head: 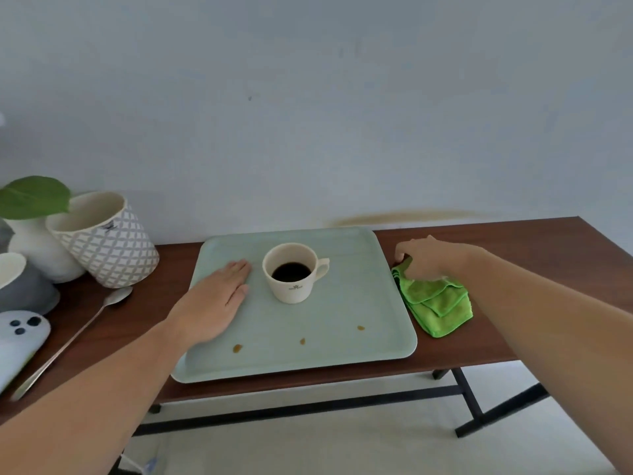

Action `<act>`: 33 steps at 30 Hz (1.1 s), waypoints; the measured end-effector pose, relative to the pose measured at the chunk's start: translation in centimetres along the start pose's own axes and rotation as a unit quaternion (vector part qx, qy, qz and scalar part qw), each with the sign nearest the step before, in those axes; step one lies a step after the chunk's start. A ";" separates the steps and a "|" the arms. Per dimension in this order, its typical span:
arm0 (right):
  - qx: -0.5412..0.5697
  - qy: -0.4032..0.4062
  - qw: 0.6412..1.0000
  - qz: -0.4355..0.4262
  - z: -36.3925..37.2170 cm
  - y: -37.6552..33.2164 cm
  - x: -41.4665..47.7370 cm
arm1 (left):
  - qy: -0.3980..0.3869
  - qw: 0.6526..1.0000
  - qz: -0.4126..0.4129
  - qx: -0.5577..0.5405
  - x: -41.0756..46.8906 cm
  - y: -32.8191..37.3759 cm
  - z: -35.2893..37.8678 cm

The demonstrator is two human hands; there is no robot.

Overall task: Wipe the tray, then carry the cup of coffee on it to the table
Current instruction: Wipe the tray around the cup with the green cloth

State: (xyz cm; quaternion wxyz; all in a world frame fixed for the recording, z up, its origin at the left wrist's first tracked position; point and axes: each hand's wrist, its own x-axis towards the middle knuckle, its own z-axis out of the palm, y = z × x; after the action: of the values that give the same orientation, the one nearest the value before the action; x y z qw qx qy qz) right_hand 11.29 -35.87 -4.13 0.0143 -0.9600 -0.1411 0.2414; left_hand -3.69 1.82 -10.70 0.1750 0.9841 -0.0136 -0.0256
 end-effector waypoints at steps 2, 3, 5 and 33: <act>0.004 -0.036 0.999 0.008 -0.2 1.0 0.1 | 0.018 1.000 0.007 -0.009 0.0 -0.3 0.3; -0.020 -0.038 0.999 0.002 -0.2 1.4 0.1 | 0.028 0.999 0.007 -0.016 0.0 -0.4 0.4; -0.077 0.006 0.997 -0.026 0.3 2.0 -0.1 | 0.045 0.998 0.005 -0.031 0.1 -0.5 0.5; 0.124 0.135 0.928 -0.324 13.8 -21.6 -10.6 | 0.111 0.989 0.045 -0.082 0.2 -1.5 0.9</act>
State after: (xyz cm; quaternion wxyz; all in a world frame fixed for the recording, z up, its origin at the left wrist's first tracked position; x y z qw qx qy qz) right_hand -9.81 -18.67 -9.38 0.2295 -0.8759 -0.4106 0.1074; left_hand -3.54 2.86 -12.09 0.2563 0.9616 -0.0364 0.0911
